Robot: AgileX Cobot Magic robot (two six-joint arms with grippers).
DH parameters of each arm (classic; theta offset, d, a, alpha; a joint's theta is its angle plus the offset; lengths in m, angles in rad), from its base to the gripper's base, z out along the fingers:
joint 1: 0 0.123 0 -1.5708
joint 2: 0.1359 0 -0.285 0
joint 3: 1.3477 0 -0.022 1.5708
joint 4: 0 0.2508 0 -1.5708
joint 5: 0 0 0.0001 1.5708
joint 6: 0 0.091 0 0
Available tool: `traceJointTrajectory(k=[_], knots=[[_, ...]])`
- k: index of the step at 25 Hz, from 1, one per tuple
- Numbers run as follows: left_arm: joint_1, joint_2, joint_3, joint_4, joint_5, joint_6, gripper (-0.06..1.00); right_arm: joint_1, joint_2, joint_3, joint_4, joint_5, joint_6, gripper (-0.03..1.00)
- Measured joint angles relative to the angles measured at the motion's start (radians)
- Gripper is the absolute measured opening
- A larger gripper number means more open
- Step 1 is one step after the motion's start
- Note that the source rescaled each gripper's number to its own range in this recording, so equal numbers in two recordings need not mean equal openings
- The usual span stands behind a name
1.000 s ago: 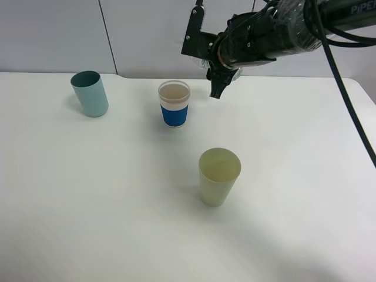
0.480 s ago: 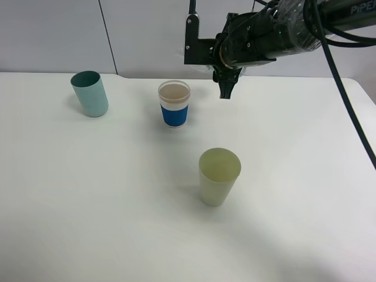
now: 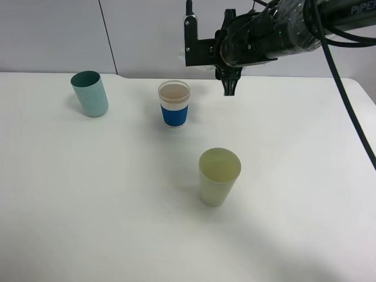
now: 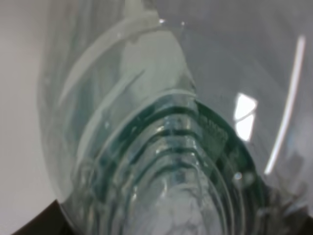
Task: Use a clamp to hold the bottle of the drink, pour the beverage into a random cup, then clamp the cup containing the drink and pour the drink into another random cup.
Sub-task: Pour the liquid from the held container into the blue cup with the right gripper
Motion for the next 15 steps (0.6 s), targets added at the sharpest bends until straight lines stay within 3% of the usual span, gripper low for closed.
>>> traceJointTrajectory(k=[15], knots=[[0.000, 0.000, 0.000, 0.000, 0.000, 0.000, 1.00, 0.000, 0.000, 0.000, -0.105, 0.011, -0.001, 0.00]])
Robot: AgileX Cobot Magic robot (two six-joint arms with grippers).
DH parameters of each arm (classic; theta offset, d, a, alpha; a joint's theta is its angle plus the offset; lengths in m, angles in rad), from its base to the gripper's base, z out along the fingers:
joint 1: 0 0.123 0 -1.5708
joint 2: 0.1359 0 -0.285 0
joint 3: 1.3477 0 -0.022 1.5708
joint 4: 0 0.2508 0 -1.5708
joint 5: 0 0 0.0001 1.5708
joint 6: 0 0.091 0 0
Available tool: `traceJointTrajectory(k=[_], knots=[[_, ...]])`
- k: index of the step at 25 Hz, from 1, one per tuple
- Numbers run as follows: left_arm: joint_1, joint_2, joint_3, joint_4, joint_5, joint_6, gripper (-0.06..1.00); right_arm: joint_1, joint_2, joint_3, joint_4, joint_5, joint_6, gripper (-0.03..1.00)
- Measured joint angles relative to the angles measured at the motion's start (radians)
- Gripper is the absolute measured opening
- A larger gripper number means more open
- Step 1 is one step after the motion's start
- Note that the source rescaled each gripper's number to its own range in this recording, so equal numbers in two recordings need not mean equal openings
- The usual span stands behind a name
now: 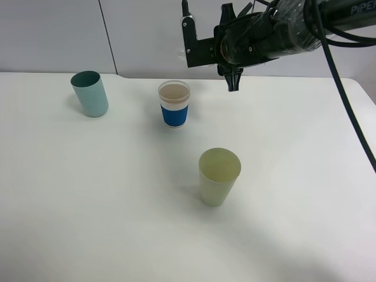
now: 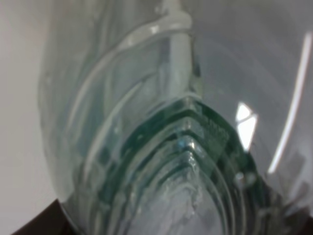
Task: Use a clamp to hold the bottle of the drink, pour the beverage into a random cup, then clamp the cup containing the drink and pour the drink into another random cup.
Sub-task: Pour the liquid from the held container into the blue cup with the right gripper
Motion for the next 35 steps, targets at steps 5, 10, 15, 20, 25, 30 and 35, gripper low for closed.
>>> traceJointTrajectory(k=[5, 10, 15, 20, 25, 30, 35], knots=[[0.000, 0.000, 0.000, 0.000, 0.000, 0.000, 1.00, 0.000, 0.000, 0.000, -0.018, 0.002, 0.000, 0.00], [0.000, 0.000, 0.000, 0.000, 0.000, 0.000, 1.00, 0.000, 0.000, 0.000, -0.072, 0.022, 0.000, 0.00], [0.000, 0.000, 0.000, 0.000, 0.000, 0.000, 1.00, 0.000, 0.000, 0.000, -0.098, 0.024, 0.000, 0.00], [0.000, 0.000, 0.000, 0.000, 0.000, 0.000, 1.00, 0.000, 0.000, 0.000, -0.105, 0.024, -0.007, 0.00], [0.000, 0.000, 0.000, 0.000, 0.000, 0.000, 1.00, 0.000, 0.000, 0.000, -0.137, 0.033, -0.057, 0.00], [0.000, 0.000, 0.000, 0.000, 0.000, 0.000, 1.00, 0.000, 0.000, 0.000, -0.146, 0.050, -0.090, 0.00], [0.000, 0.000, 0.000, 0.000, 0.000, 0.000, 1.00, 0.000, 0.000, 0.000, -0.148, 0.050, -0.093, 0.00]])
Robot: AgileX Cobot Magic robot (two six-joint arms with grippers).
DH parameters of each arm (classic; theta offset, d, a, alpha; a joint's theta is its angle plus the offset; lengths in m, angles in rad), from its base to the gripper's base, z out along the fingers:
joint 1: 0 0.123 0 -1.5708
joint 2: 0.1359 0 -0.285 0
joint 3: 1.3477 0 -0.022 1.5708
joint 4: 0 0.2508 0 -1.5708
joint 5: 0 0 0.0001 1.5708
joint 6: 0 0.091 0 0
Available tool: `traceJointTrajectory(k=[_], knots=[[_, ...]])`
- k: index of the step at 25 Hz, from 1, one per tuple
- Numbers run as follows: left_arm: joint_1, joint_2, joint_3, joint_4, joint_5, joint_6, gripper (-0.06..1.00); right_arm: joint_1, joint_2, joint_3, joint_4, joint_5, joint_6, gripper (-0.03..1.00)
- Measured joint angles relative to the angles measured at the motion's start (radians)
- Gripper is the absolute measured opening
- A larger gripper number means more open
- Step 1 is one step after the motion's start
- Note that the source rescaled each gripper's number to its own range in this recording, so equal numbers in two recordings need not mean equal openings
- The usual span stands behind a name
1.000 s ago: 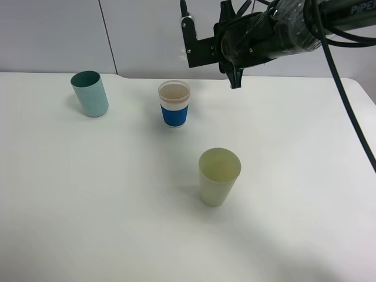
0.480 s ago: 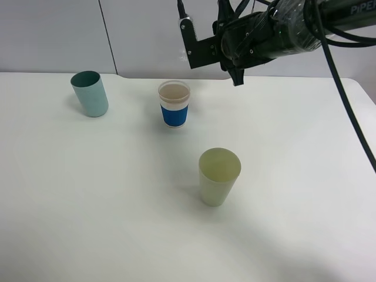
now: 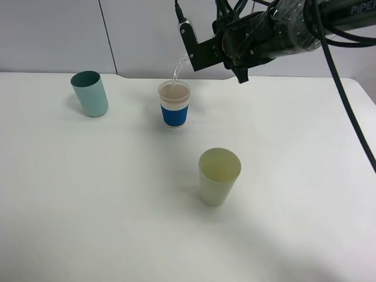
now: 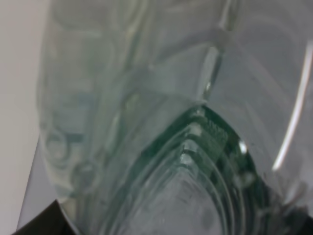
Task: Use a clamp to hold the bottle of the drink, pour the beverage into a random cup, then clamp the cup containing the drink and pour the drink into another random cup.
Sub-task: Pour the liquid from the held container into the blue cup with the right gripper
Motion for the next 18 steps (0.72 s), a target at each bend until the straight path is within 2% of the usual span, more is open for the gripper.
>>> traceJointTrajectory(k=[18], knots=[[0.000, 0.000, 0.000, 0.000, 0.000, 0.000, 1.00, 0.000, 0.000, 0.000, -0.013, 0.027, -0.028, 0.00]])
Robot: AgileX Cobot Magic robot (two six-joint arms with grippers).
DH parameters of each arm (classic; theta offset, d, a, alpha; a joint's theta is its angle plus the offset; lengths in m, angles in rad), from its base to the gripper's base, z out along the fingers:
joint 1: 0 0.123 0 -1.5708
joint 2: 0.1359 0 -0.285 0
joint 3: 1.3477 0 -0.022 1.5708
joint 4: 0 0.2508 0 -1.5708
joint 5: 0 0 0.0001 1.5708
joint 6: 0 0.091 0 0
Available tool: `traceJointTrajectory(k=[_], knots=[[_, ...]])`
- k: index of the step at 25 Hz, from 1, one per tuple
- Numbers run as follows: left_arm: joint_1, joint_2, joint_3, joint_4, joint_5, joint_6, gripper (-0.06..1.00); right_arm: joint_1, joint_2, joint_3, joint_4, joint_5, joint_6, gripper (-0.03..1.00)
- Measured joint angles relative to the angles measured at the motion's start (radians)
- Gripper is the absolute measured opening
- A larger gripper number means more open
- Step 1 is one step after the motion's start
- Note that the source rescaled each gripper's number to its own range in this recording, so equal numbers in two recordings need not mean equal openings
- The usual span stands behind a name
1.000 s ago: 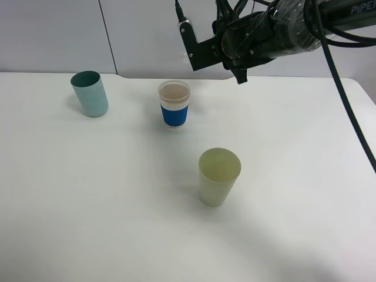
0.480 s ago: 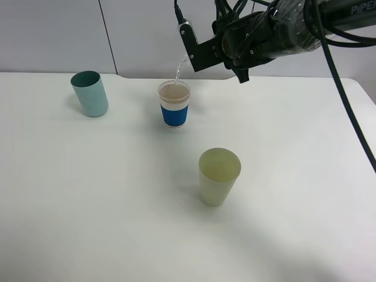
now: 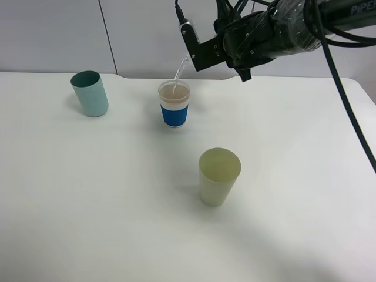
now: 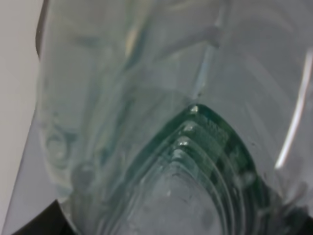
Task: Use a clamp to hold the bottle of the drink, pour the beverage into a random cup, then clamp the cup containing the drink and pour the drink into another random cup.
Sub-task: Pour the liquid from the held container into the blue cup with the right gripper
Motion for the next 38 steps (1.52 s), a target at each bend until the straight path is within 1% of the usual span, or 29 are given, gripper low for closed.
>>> traceJointTrajectory(k=[6, 20, 38], knots=[[0.000, 0.000, 0.000, 0.000, 0.000, 0.000, 1.00, 0.000, 0.000, 0.000, -0.033, 0.014, -0.001, 0.00], [0.000, 0.000, 0.000, 0.000, 0.000, 0.000, 1.00, 0.000, 0.000, 0.000, -0.064, 0.024, -0.002, 0.00], [0.000, 0.000, 0.000, 0.000, 0.000, 0.000, 1.00, 0.000, 0.000, 0.000, -0.065, 0.024, -0.002, 0.00]])
